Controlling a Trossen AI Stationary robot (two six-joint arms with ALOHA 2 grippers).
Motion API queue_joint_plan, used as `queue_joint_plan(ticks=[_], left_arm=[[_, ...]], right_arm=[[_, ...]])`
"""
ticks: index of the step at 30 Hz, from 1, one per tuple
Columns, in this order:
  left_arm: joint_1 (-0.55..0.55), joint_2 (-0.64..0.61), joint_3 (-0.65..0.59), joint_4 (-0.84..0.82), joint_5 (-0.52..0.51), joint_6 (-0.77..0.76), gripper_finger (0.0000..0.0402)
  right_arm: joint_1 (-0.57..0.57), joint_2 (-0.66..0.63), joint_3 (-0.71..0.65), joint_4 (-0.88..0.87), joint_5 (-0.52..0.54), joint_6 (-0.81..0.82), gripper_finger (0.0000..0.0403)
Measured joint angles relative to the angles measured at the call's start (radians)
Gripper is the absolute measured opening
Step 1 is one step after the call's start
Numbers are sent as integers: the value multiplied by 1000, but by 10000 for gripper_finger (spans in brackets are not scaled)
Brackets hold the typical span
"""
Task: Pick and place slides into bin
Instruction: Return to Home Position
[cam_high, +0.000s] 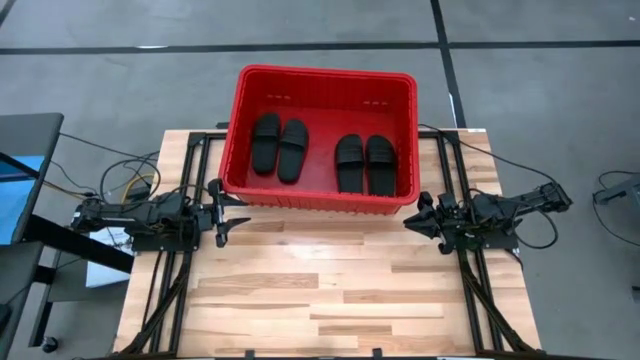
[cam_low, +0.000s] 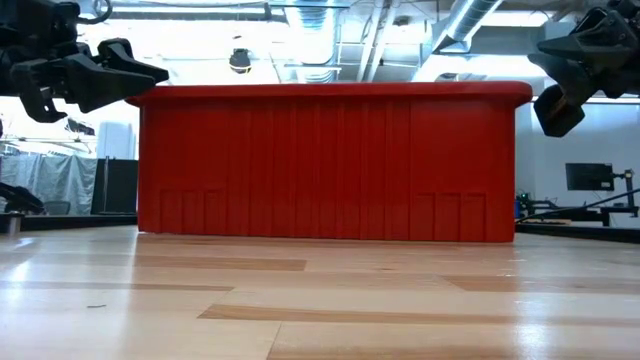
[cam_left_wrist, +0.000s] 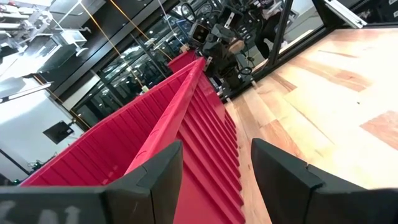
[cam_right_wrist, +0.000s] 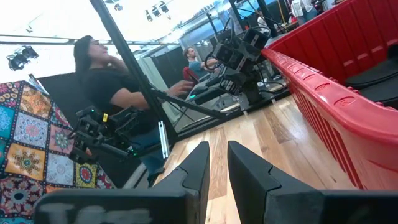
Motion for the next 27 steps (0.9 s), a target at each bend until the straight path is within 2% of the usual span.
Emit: queue_joint_plan(ticks=[27], left_arm=[[0,0,0,0,0,-2,183]], right_arm=[[0,0,0,0,0,0,51]])
